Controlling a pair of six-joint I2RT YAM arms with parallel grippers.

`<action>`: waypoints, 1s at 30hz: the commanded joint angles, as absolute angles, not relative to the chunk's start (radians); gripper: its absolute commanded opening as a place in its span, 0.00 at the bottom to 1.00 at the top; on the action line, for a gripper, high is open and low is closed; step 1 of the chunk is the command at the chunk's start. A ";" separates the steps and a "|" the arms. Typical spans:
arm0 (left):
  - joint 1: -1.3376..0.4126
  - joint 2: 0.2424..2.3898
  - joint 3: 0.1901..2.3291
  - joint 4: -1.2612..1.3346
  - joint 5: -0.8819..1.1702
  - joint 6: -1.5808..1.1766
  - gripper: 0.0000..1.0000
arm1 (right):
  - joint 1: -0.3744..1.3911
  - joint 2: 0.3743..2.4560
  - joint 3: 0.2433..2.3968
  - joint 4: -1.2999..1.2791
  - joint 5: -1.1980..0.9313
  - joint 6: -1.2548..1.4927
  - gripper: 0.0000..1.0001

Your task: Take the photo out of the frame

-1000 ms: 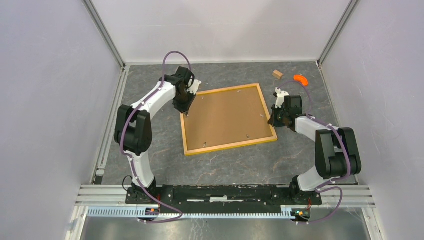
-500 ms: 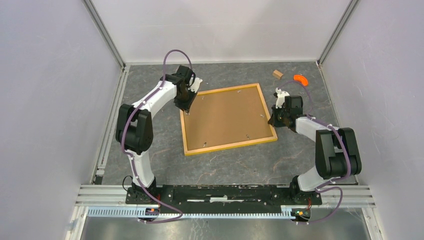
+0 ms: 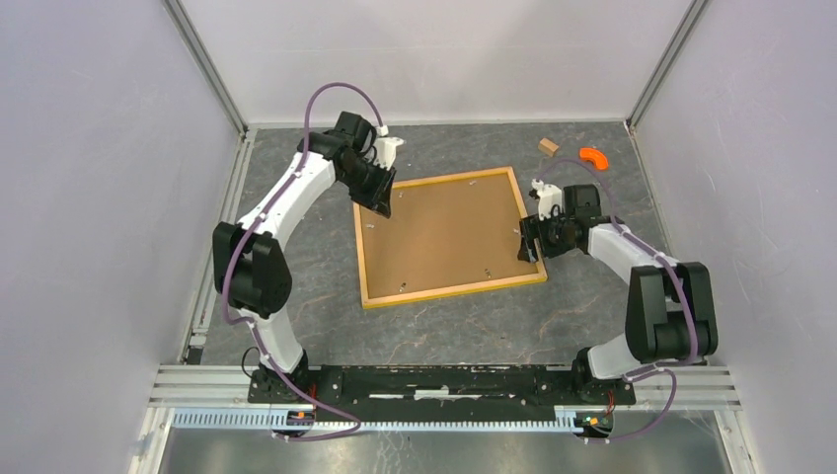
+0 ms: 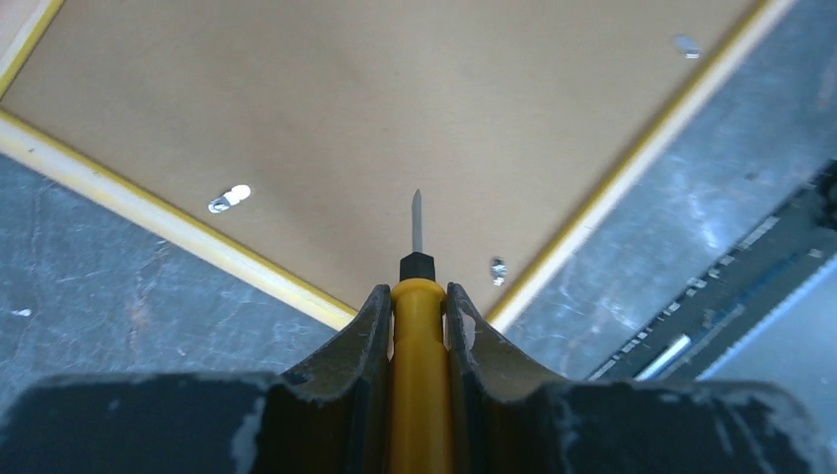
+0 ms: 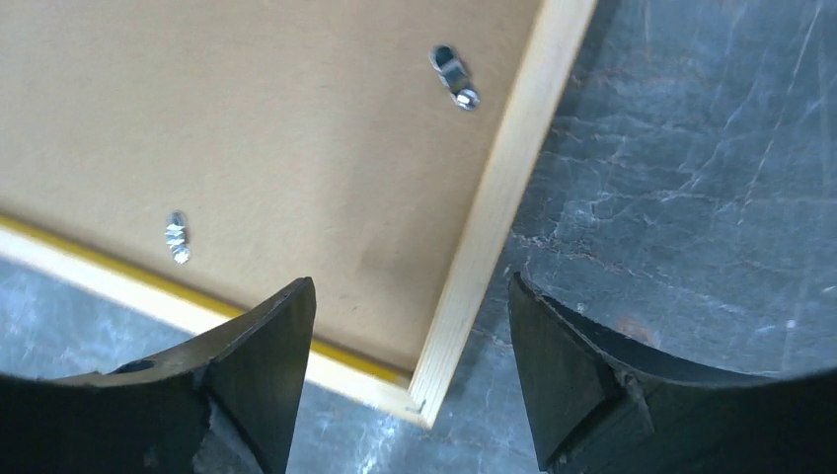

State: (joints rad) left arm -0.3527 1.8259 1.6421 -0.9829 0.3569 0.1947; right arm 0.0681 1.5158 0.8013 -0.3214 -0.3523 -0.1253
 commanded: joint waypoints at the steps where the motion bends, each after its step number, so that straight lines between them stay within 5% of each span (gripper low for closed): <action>1: -0.350 1.768 1.722 -1.123 0.576 0.239 0.02 | 0.070 1.388 0.891 -0.408 -0.490 -0.273 0.80; 12: -0.385 1.798 1.776 -1.196 0.815 0.116 0.03 | 0.444 1.310 1.011 -0.378 -0.543 -0.372 0.90; 30: -0.443 1.773 1.679 -1.131 0.871 0.009 0.04 | 0.768 1.497 1.207 -0.380 -0.437 -0.376 0.62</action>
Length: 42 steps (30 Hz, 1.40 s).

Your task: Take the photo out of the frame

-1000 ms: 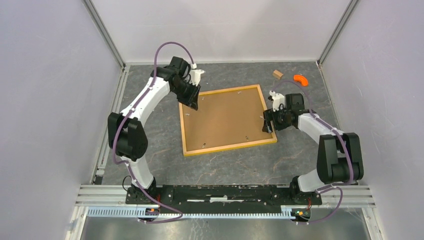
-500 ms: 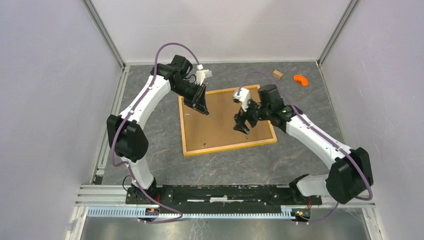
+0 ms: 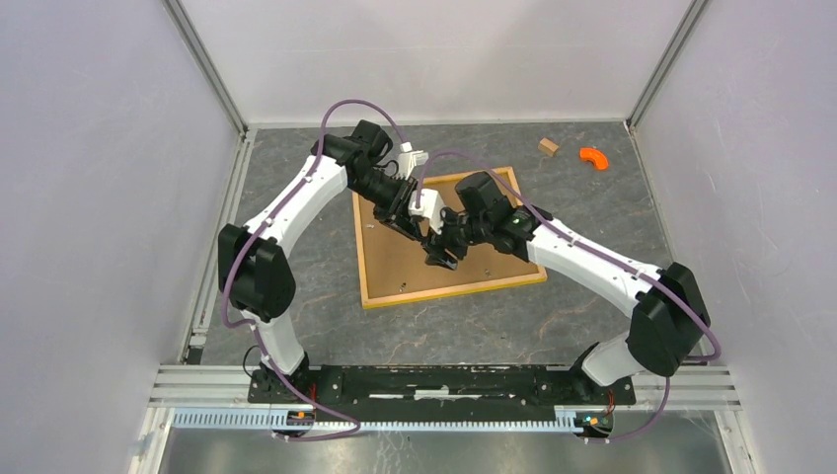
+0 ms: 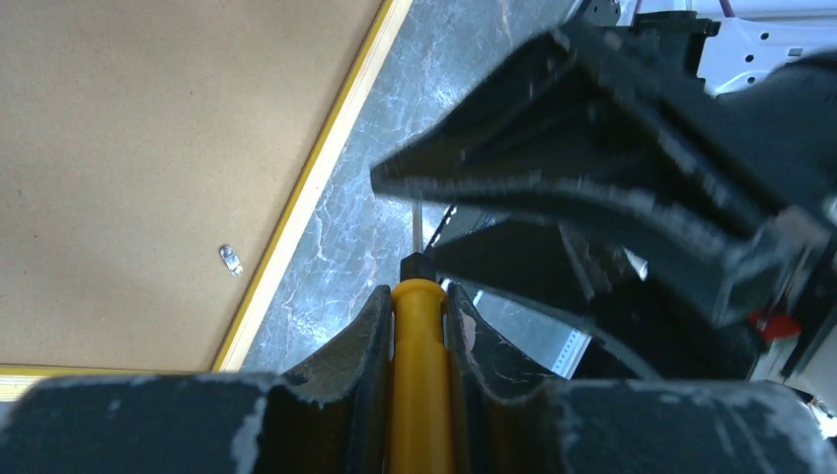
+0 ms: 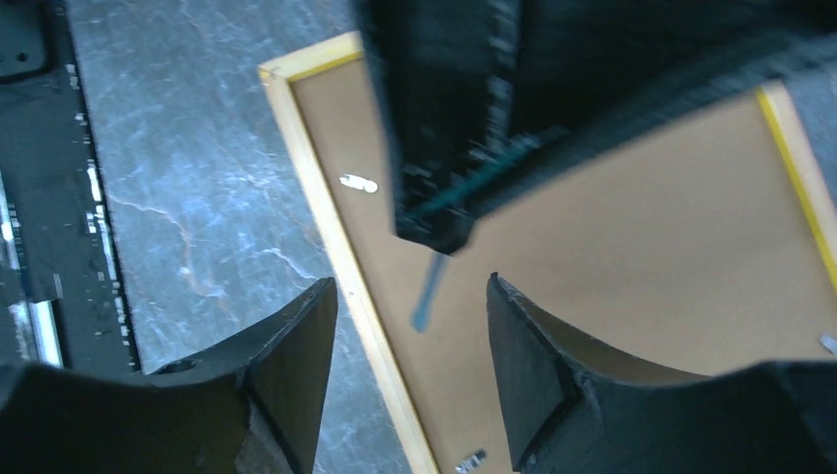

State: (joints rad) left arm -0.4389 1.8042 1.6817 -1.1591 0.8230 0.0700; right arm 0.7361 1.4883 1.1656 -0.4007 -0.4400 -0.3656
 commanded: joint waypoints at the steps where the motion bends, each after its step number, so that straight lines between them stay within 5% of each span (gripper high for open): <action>1: -0.443 1.772 1.676 -1.129 0.871 0.012 0.04 | 0.775 1.502 1.207 -0.377 -0.434 -0.373 0.59; 7: -0.444 1.755 1.653 -1.120 0.882 0.012 0.05 | 0.782 1.525 1.227 -0.361 -0.397 -0.343 0.28; 10: -0.440 1.736 1.641 -1.118 0.874 0.026 0.16 | 0.778 1.520 1.225 -0.377 -0.343 -0.344 0.01; 11: -0.438 1.730 1.636 -1.115 0.870 0.027 0.21 | 0.776 1.515 1.220 -0.381 -0.336 -0.344 0.00; 16: -0.409 1.677 1.622 -1.096 0.820 0.046 0.53 | 0.726 1.457 1.171 -0.374 -0.339 -0.338 0.00; 19: -0.372 1.613 1.597 -1.036 0.755 0.044 0.94 | 0.666 1.431 1.159 -0.382 -0.366 -0.334 0.00; 20: -0.362 1.592 1.589 -1.009 0.728 0.045 1.00 | 0.643 1.426 1.157 -0.386 -0.372 -0.334 0.00; 30: -0.277 1.536 1.616 -0.860 0.301 0.013 1.00 | 0.249 1.503 1.149 -0.500 -0.371 -0.299 0.00; 42: -0.270 1.578 1.620 -0.794 0.233 -0.018 1.00 | -0.128 1.835 1.354 -0.529 -0.198 -0.318 0.00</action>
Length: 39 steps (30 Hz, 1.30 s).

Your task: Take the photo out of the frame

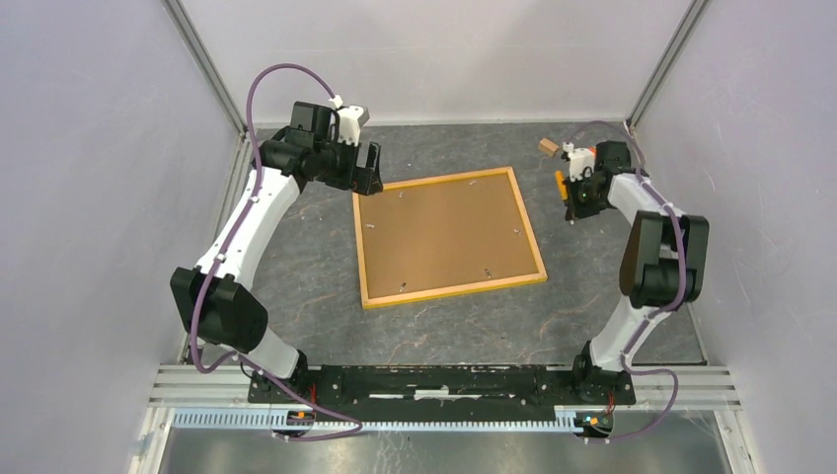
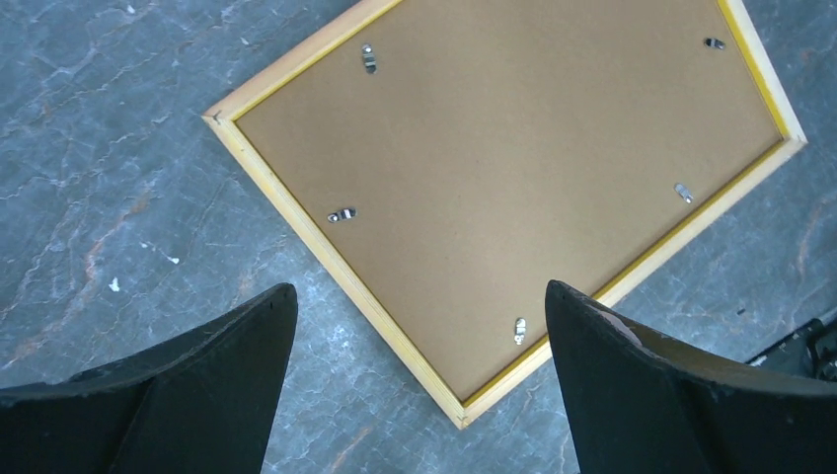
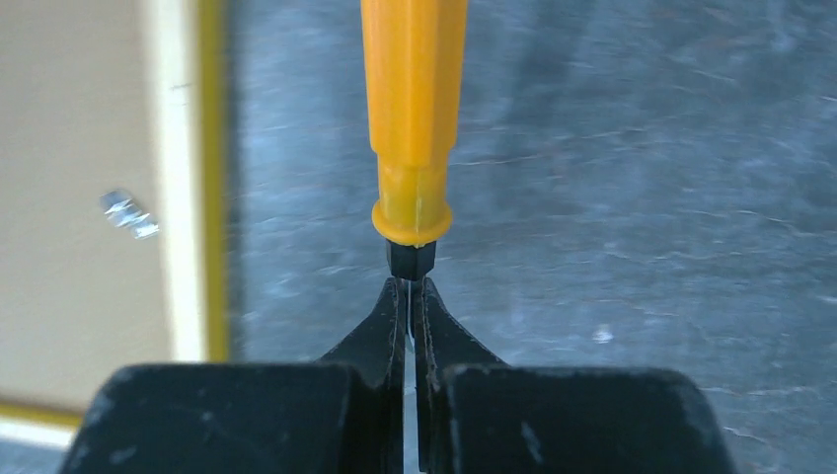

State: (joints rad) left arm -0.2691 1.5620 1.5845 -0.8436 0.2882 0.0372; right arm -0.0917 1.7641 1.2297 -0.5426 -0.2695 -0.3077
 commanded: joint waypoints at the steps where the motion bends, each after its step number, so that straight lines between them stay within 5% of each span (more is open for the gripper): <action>1: -0.269 1.584 1.629 -0.797 0.224 -0.017 1.00 | -0.132 1.863 1.388 -0.524 -0.185 -0.321 0.00; 12: -0.272 1.551 1.597 -0.818 0.223 -0.002 1.00 | -0.153 2.158 1.750 -0.580 -0.125 -0.277 0.00; 20: -0.272 1.534 1.577 -0.840 0.220 -0.002 1.00 | -0.153 2.254 1.825 -0.566 -0.083 -0.264 0.05; 33: -0.272 1.570 1.633 -0.903 0.235 0.098 1.00 | -0.153 2.241 1.807 -0.564 -0.086 -0.242 0.29; 39: -0.280 1.586 1.671 -0.996 0.360 0.242 1.00 | -0.153 2.191 1.811 -0.580 -0.135 -0.259 0.49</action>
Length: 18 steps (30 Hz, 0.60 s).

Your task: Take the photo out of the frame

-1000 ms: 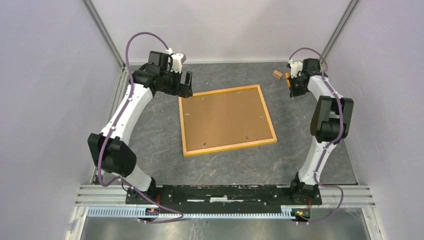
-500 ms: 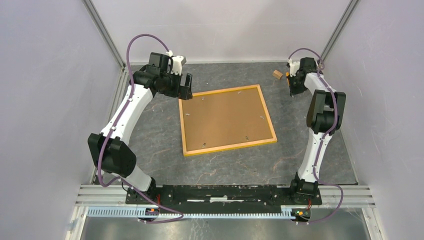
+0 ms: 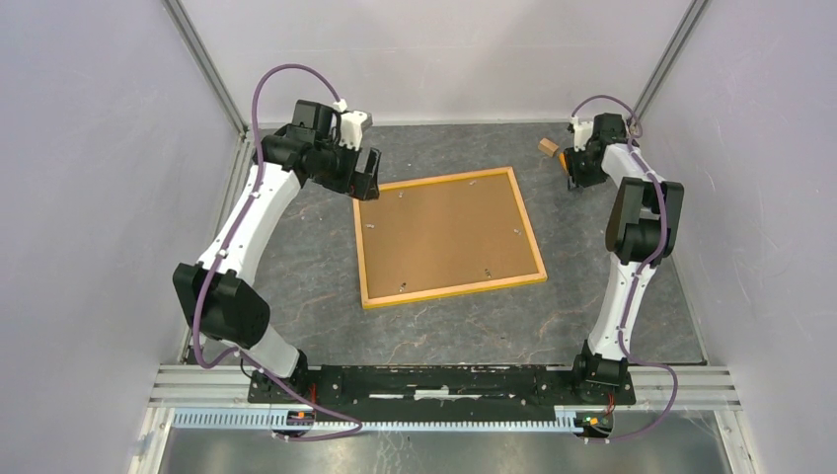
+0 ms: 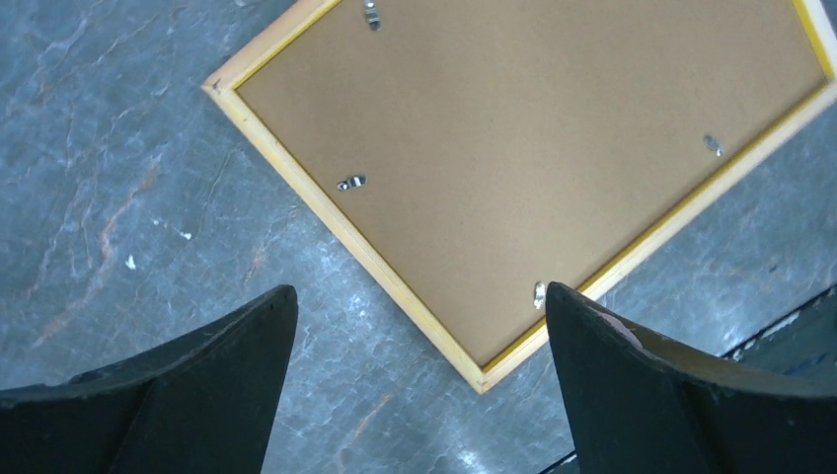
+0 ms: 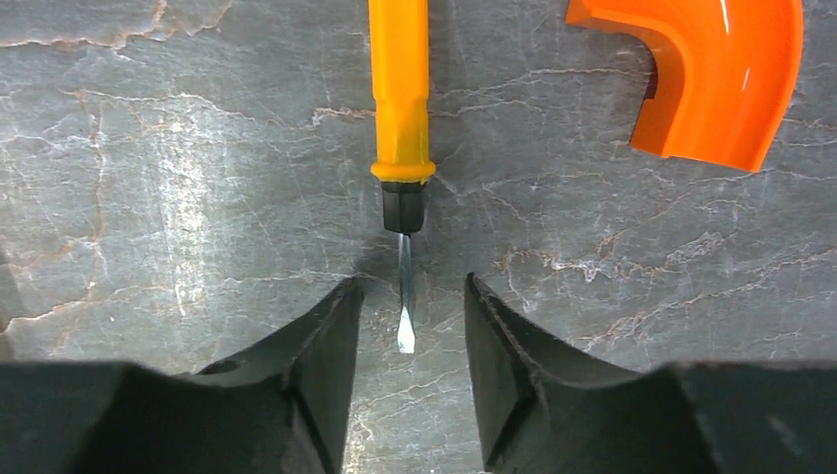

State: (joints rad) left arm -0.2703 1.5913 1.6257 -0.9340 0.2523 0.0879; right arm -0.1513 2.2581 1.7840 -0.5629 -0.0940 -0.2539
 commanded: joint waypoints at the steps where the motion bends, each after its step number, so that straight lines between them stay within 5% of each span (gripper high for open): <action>1: -0.293 1.575 1.658 -1.006 0.383 0.280 1.00 | -0.153 2.175 1.809 -0.581 -0.147 -0.269 0.53; 8: -0.528 1.454 1.464 -1.018 0.313 0.556 1.00 | -0.152 1.927 1.662 -0.518 -0.233 -0.355 0.76; 18: -0.877 1.541 1.299 -0.812 0.071 0.529 1.00 | -0.152 1.502 1.283 -0.377 -0.511 -0.339 0.81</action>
